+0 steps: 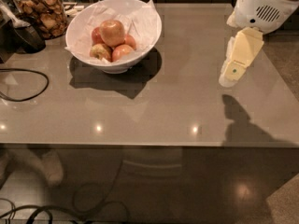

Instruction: Pick apple from white bowl

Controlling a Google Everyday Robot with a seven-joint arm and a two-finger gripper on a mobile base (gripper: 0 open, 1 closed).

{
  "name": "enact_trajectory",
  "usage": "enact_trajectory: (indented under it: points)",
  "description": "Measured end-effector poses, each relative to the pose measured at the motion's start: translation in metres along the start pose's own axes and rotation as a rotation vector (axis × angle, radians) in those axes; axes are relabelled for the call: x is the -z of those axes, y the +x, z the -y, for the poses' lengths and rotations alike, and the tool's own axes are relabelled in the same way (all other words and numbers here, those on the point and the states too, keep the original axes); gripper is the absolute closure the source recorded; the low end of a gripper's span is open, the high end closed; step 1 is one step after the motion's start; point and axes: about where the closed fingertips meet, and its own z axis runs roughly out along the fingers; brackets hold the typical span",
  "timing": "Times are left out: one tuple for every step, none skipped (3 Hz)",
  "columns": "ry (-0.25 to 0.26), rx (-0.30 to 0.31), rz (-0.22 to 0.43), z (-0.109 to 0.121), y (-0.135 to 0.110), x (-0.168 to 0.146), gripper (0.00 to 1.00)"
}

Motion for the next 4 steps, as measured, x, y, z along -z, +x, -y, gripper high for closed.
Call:
enact_trajectory:
  points:
    - [-0.015, -0.033, 0.13, 0.019, -0.029, -0.002, 0.0]
    - [-0.018, -0.022, 0.262, 0.044, -0.072, 0.009, 0.0]
    - [-0.018, -0.021, 0.263, 0.045, -0.072, 0.008, 0.0]
    - [0.002, -0.03, 0.327, 0.059, -0.09, -0.004, 0.0]
